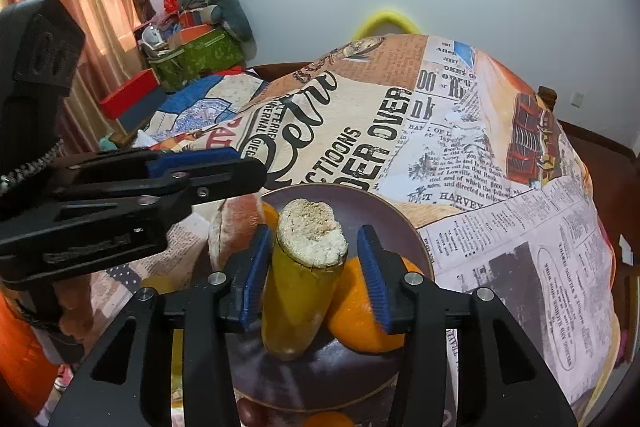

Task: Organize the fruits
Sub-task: 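Carry the cylinder with the right gripper while the left gripper carries the pomelo segment to the plate, then open both grippers to set the cylinder and pomelo segment on the plate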

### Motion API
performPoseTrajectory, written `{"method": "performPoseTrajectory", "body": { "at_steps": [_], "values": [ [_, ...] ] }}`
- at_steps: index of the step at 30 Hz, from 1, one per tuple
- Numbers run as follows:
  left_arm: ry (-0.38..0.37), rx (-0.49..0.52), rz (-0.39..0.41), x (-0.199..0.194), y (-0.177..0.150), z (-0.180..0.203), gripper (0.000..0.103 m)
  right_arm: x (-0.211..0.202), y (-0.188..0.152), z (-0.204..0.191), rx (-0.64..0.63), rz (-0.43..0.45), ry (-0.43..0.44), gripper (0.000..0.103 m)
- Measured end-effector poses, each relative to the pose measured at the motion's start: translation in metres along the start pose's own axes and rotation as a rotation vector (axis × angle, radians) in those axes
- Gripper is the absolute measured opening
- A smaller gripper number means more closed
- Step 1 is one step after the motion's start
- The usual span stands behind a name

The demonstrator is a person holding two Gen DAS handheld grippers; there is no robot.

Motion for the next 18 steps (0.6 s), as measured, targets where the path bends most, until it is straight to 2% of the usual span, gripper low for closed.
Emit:
{"method": "performPoseTrajectory", "body": {
  "at_steps": [8, 18],
  "values": [
    [0.019, 0.007, 0.032, -0.025, 0.001, 0.000, 0.037, -0.012, -0.002, 0.001, 0.014, 0.012, -0.002, 0.041],
    [0.076, 0.003, 0.013, -0.056, -0.030, -0.011, 0.037, -0.033, -0.014, -0.007, 0.006, 0.009, -0.010, 0.042]
  ]
}}
Point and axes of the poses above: each gripper's, at about its wrist camera, not at the fingertips, and x roughly the way its jaws point, z to its right, y to its top, the point moved 6 cm from there along x, roughly the way its jaws point, and after that the axes turned 2 degrees about -z, right-handed, at the moved point
